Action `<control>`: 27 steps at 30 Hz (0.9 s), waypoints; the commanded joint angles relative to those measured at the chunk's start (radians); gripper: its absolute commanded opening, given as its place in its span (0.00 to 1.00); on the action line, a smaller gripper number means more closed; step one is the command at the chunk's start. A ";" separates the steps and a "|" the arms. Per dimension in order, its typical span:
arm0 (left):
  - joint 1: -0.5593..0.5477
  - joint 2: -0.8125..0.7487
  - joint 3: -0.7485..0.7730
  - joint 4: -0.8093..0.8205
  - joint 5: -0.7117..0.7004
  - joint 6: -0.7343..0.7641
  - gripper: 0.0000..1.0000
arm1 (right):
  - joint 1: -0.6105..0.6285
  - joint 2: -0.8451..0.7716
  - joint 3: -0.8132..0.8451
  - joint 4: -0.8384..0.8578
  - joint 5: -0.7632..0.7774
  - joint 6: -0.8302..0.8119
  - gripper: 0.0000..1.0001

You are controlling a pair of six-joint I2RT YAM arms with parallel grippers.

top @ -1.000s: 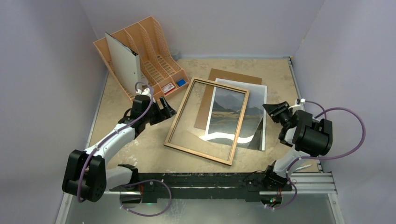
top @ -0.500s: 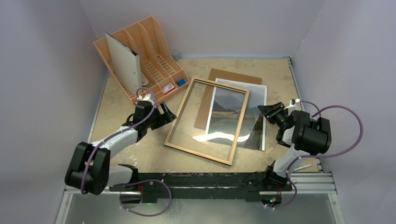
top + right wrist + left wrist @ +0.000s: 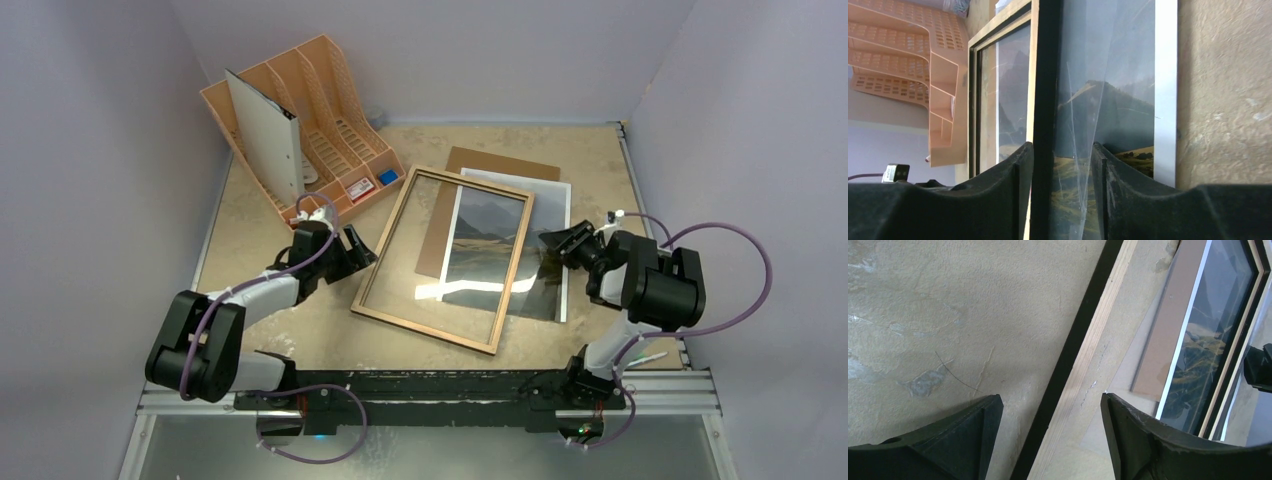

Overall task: Put the photo into the frame
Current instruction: Pick up the photo frame item at the center of the board.

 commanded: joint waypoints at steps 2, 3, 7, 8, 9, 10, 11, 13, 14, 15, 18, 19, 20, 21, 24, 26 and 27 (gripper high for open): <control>-0.006 0.012 -0.010 0.044 0.017 -0.008 0.75 | 0.026 0.015 0.005 0.011 -0.029 -0.008 0.37; -0.006 0.012 -0.009 0.045 0.018 -0.009 0.74 | 0.027 0.016 0.005 0.025 -0.038 -0.005 0.33; -0.006 0.012 -0.007 0.046 0.022 -0.013 0.74 | 0.028 -0.015 -0.002 0.047 -0.030 0.001 0.17; -0.006 0.012 -0.005 0.047 0.023 -0.012 0.74 | 0.028 -0.031 -0.002 0.040 -0.017 -0.004 0.13; -0.007 0.012 -0.003 0.047 0.025 -0.014 0.74 | 0.029 -0.049 -0.001 0.023 -0.001 -0.010 0.09; -0.006 0.011 0.001 0.048 0.027 -0.014 0.74 | 0.028 -0.069 -0.001 0.000 0.022 -0.018 0.05; -0.007 0.009 0.003 0.047 0.028 -0.014 0.74 | 0.029 -0.094 0.001 -0.025 0.046 -0.028 0.01; -0.006 0.005 0.013 0.041 0.028 -0.015 0.74 | 0.028 -0.146 0.007 -0.097 0.103 -0.051 0.00; -0.006 0.001 0.019 0.036 0.028 -0.015 0.74 | 0.029 -0.173 0.012 -0.132 0.125 -0.063 0.00; -0.006 -0.002 0.025 0.029 0.028 -0.014 0.75 | 0.028 -0.203 0.017 -0.176 0.150 -0.073 0.00; -0.006 -0.016 0.040 0.014 0.031 -0.011 0.79 | 0.028 -0.315 0.036 -0.302 0.234 -0.108 0.00; -0.007 -0.021 0.044 0.010 0.032 -0.011 0.80 | 0.028 -0.353 0.046 -0.345 0.261 -0.124 0.00; -0.006 -0.026 0.049 0.004 0.033 -0.009 0.81 | 0.029 -0.390 0.059 -0.392 0.296 -0.139 0.00; -0.006 -0.031 0.055 -0.001 0.034 -0.009 0.82 | 0.028 -0.430 0.072 -0.432 0.331 -0.152 0.00; -0.006 -0.042 0.065 -0.018 0.033 -0.006 0.85 | 0.028 -0.538 0.118 -0.560 0.415 -0.190 0.00; -0.007 -0.046 0.072 -0.031 0.028 -0.006 0.86 | 0.028 -0.599 0.158 -0.661 0.477 -0.213 0.00; -0.006 -0.046 0.080 -0.041 0.024 -0.003 0.86 | 0.028 -0.623 0.178 -0.703 0.493 -0.223 0.00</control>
